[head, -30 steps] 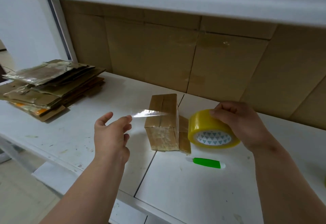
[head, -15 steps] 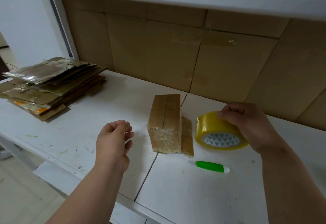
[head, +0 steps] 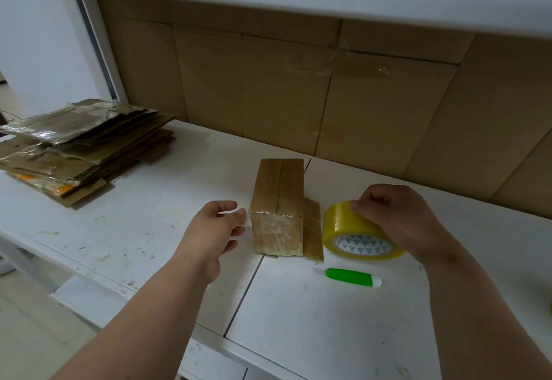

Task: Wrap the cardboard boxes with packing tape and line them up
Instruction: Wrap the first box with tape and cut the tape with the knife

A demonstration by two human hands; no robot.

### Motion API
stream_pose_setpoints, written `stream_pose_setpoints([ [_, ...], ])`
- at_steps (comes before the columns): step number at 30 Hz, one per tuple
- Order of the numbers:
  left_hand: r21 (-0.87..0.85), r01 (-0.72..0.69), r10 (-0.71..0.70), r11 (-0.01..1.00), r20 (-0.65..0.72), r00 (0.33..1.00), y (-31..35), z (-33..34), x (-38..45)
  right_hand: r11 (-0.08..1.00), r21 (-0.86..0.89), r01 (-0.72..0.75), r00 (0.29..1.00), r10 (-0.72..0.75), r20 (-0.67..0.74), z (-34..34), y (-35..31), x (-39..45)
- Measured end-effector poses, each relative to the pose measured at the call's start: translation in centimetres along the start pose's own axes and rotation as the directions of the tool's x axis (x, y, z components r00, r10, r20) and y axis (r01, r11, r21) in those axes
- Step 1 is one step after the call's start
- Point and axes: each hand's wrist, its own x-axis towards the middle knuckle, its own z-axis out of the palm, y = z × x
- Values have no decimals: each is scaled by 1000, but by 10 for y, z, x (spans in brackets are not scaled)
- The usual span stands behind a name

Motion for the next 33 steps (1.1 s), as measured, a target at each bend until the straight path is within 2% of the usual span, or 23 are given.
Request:
stream_pose_setpoints([
  [2,46,-47,48,998,-22,999,-2,2,2,995,-94,-11,1000,12,10,5,0,0],
  [4,128,-162,173,978,-81,982,-2,5,1,985,-172,-20,999,24,21,11,0,0],
  [5,228,-265,298,937,-121,947,-2,6,-1,980,-200,-21,999,27,28,14,0,1],
  [6,358,-378,449,854,-138,883,-1,7,-6,975,-220,-20,999,28,34,17,0,1],
  [7,468,-475,585,745,-117,803,1,8,-11,973,-232,-19,999,29,39,19,0,1],
  [9,562,-592,721,577,-10,693,4,11,-16,970,-241,-19,998,31,46,22,0,1],
  [10,581,-614,733,534,43,678,3,13,-18,971,-240,-18,998,31,51,24,-1,1],
  [12,601,-609,706,518,101,701,-1,16,-17,969,-247,-12,998,27,59,28,-2,1],
  [15,597,-613,687,518,136,714,-12,17,-12,959,-283,2,997,19,71,34,-2,1],
  [19,658,-589,684,470,150,714,-6,27,-14,942,-337,12,994,24,102,35,-9,0],
  [22,649,-509,618,566,75,783,4,38,-11,907,-417,50,990,11,141,36,-18,-2],
  [25,585,-459,540,669,41,841,6,47,-7,869,-490,63,994,-9,112,44,-22,-1],
  [30,557,-469,548,685,29,836,3,48,-3,785,-619,19,999,7,39,63,-26,6],
  [33,522,-480,542,705,39,839,2,44,-2,781,-625,-13,997,56,49,65,-29,13],
])
